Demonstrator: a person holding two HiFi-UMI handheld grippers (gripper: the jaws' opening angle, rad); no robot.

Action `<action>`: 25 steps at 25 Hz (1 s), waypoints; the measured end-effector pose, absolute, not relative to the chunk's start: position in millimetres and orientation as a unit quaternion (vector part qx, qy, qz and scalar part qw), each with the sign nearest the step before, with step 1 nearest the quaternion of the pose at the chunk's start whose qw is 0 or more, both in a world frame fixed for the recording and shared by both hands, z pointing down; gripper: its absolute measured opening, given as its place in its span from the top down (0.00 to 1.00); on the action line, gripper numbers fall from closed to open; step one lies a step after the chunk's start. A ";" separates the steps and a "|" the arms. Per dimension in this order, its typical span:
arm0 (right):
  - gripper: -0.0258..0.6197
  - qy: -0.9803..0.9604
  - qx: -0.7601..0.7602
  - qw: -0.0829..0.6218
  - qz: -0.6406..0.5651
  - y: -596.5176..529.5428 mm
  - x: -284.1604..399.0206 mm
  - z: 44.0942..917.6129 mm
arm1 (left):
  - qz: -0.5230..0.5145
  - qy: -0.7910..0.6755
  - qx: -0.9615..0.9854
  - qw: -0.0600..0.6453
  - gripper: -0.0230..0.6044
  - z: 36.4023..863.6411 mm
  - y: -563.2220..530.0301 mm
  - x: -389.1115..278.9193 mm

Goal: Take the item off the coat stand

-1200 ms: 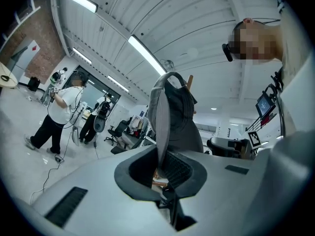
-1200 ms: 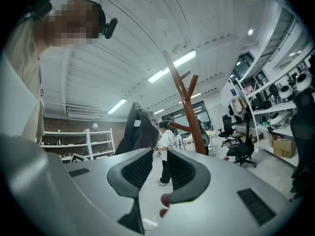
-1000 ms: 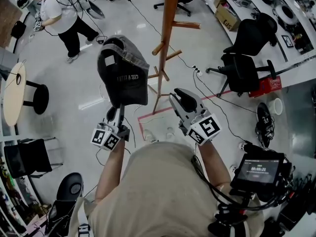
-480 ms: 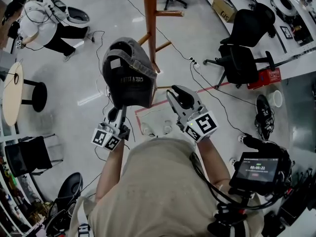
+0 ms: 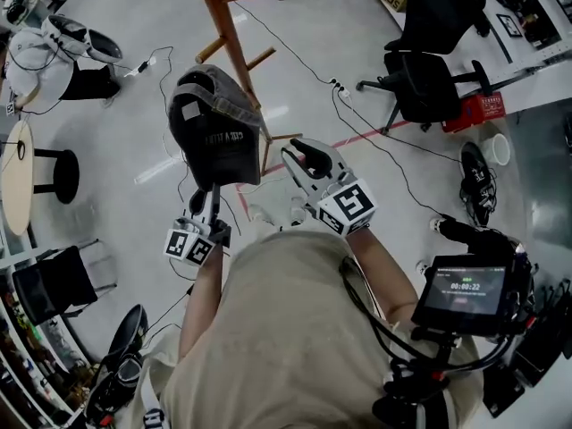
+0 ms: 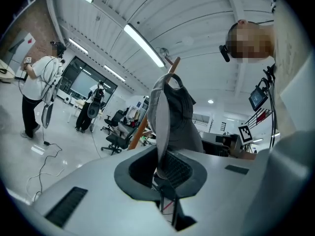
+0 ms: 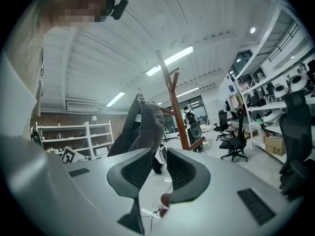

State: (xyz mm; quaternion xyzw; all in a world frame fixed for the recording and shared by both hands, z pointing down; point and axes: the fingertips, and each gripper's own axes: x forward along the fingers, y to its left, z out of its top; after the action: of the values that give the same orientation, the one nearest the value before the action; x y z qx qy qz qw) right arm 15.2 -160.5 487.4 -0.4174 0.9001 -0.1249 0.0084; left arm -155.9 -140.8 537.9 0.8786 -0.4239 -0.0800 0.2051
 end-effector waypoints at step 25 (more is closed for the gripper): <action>0.81 0.883 -0.444 -0.034 -0.145 -120.3 61.1 578.2 | -0.035 -0.439 0.859 0.262 0.91 629.8 -94.9 -108.8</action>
State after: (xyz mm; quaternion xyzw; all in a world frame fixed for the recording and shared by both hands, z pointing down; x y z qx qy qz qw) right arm 61.1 -120.3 578.2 -0.4445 0.8833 -0.1454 -0.0338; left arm -108.8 -94.9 629.8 0.8586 -0.4392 -0.0353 0.2620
